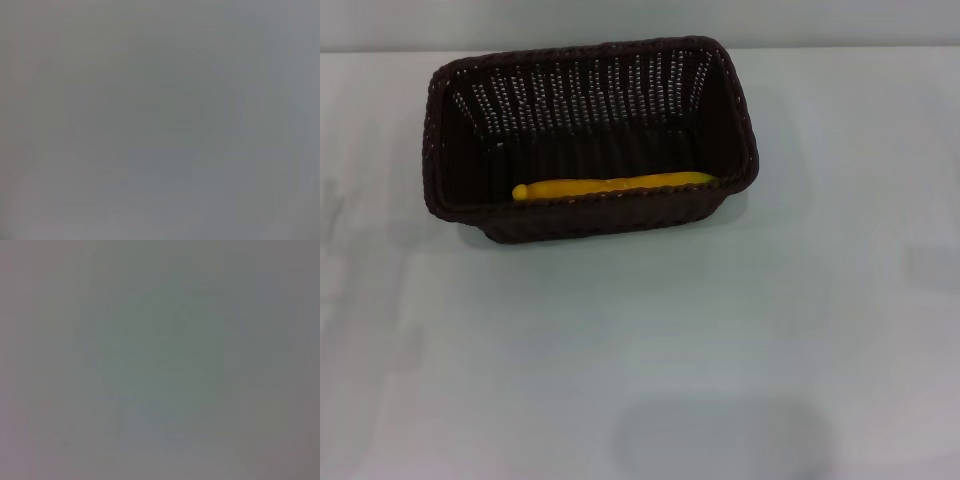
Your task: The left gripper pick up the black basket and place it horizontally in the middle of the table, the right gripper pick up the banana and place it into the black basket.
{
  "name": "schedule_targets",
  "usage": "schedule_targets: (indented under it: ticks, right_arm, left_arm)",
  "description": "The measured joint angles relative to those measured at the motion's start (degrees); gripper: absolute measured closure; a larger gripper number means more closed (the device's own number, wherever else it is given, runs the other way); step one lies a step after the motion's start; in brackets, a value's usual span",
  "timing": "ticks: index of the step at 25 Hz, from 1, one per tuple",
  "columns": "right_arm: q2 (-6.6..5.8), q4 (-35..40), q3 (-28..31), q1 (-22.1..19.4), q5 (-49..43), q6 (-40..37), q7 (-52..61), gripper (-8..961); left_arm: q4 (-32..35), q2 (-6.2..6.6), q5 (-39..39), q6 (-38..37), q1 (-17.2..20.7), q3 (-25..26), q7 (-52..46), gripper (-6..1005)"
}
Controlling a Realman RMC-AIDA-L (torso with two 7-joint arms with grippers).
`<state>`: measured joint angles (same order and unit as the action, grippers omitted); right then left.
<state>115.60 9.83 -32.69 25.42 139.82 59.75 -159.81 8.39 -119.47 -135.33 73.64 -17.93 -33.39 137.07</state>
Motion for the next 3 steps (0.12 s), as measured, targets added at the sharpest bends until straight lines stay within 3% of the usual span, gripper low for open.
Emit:
schedule_targets:
  ticks: [3]
  right_arm:
    - [0.09,-0.4,0.0,0.2,0.0,-0.2,0.3,110]
  left_arm:
    - [-1.4,-0.01,0.1,0.4,0.1,-0.3,3.0,115]
